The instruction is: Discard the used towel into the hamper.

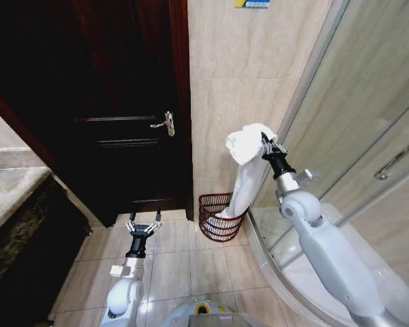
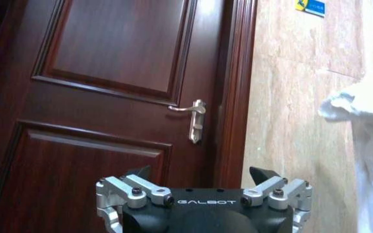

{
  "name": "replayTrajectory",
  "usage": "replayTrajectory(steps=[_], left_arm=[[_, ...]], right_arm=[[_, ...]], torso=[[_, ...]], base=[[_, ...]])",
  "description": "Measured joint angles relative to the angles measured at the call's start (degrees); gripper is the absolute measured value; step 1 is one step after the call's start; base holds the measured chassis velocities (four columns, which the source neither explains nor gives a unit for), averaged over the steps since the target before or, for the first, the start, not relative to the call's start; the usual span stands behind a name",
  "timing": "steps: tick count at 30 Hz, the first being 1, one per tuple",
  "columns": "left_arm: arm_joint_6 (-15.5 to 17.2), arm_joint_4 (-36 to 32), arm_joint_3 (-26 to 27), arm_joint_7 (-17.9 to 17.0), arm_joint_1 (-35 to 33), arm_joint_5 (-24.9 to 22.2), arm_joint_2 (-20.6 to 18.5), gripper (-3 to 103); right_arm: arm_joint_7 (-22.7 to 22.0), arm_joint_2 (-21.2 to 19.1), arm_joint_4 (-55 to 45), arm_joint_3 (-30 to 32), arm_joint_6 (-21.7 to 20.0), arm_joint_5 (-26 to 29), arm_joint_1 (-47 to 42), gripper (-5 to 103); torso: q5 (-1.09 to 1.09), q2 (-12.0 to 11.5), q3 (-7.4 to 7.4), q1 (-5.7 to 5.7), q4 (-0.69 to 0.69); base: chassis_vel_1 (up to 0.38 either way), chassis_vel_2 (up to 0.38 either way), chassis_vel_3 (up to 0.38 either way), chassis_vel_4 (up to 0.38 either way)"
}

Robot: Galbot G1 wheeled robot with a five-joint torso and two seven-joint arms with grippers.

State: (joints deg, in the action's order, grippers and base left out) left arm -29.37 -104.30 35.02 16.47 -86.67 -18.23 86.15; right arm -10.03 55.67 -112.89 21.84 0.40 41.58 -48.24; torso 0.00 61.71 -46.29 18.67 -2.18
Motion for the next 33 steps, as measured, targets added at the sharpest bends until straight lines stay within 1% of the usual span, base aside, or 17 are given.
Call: replayTrajectory(steps=[3,7,10,13,15,17,18,20,22,23,27,33], left_arm=[[-0.1,0.3,-0.4,0.0,0.1,0.4,0.1,100],[-0.2,0.4,-0.5,0.0,0.2,0.5,0.2,100],[-0.3,0.4,-0.5,0.1,0.2,0.5,0.2,100],[-0.4,0.2,-0.4,0.1,0.1,0.4,0.1,100],[-0.4,0.2,-0.4,0.1,0.0,0.4,0.0,100],[-0.5,0.1,-0.3,0.1,0.0,0.2,-0.2,100],[-0.5,0.1,-0.3,0.1,0.0,0.2,-0.2,100],[-0.5,0.1,-0.5,0.1,0.1,0.2,-0.3,100],[-0.5,0.1,-0.6,0.1,0.2,0.2,-0.3,100],[-0.5,0.1,-0.9,0.2,0.3,0.2,-0.2,100],[-0.5,0.1,-1.2,0.2,0.3,0.3,-0.1,100],[-0.6,0.0,-0.9,0.2,0.0,0.2,-0.2,100]], right_arm=[[-0.1,0.6,1.5,-2.6,0.1,0.8,4.3,3],[-0.1,1.0,3.2,-4.5,-0.2,1.3,5.7,3],[-0.2,2.1,5.3,-6.0,-0.2,1.9,5.4,3],[0.0,4.1,7.3,-6.3,-0.1,1.2,1.5,3],[0.1,4.6,7.6,-6.1,0.1,0.8,0.3,3],[0.9,5.9,8.5,-4.8,0.5,-0.2,-3.8,3],[0.9,5.9,8.5,-4.8,0.5,-0.2,-3.8,3],[2.1,6.8,10.7,-3.8,1.0,-1.0,-6.8,3],[2.5,7.0,11.4,-3.7,1.2,-1.2,-7.3,3],[3.4,7.6,13.4,-3.3,1.6,-1.8,-7.9,3],[4.2,8.5,16.9,-3.1,1.7,-2.2,-8.0,3],[4.7,10.6,21.2,-3.6,0.4,-2.5,-8.3,3]], torso=[[-0.03,0.0,-0.02,0.03,-0.01],[-0.02,0.0,-0.02,0.03,-0.02],[-0.02,0.1,-0.03,0.04,-0.02],[0.01,0.1,-0.05,0.04,-0.02],[0.02,0.1,-0.05,0.04,-0.01],[0.00,0.1,-0.05,0.04,0.00],[0.00,0.1,-0.05,0.04,0.00],[-0.01,0.1,-0.05,0.04,0.00],[-0.01,0.1,-0.05,0.04,0.00],[0.00,0.1,-0.06,0.04,-0.01],[-0.01,0.1,-0.06,0.05,-0.01],[-0.01,0.1,-0.07,0.06,-0.01]], base=[[0.000,0.000,0.000,0.000],[0.000,0.000,0.000,0.000],[0.000,0.000,0.000,0.000],[0.000,0.000,0.000,0.000],[0.000,0.000,0.000,0.000],[0.000,0.000,0.000,0.000],[0.000,0.000,0.000,0.000],[0.000,0.000,0.000,0.000],[0.000,0.000,0.000,0.000],[0.000,0.000,0.000,0.000],[0.000,0.000,0.000,0.000],[0.000,0.000,0.000,0.000]])
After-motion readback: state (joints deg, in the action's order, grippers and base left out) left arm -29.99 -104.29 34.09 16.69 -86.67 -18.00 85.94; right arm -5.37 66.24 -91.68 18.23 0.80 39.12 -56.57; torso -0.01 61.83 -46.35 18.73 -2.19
